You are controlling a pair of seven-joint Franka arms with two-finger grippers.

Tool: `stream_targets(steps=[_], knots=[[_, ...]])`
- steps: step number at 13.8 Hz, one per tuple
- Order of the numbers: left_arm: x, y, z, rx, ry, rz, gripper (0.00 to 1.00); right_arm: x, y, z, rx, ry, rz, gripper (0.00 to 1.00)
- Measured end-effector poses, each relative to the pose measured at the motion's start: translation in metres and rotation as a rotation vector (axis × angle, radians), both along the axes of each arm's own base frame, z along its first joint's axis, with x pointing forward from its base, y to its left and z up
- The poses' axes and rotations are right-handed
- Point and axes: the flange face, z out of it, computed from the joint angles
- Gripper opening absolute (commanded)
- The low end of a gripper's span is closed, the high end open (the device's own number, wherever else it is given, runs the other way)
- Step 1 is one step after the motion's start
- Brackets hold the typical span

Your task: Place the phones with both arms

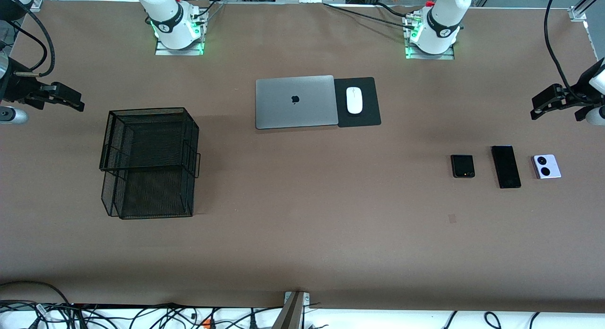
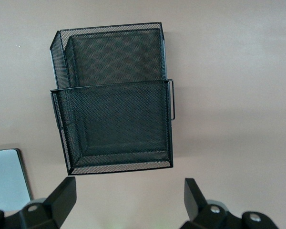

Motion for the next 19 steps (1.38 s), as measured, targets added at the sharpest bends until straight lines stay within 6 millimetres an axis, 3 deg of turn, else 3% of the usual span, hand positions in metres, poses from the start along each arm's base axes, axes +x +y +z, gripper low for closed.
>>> stream_targets(steps=[8,13,17,19], knots=[[-0.001,-0.002,-0.002,-0.001,0.016,-0.004,1.0,0.0,0.0,0.0,0.0,0.0,0.0,1.0],[0.006,-0.006,-0.019,0.0,0.051,-0.009,1.0,0.0,0.0,0.0,0.0,-0.002,0.0,1.0],[0.01,-0.002,-0.044,-0.001,0.135,-0.002,1.0,0.001,0.0,0.0,0.0,-0.005,0.0,1.0],[0.014,0.004,-0.068,-0.001,0.19,0.009,1.0,0.001,0.0,0.0,0.0,-0.005,0.0,1.0]])
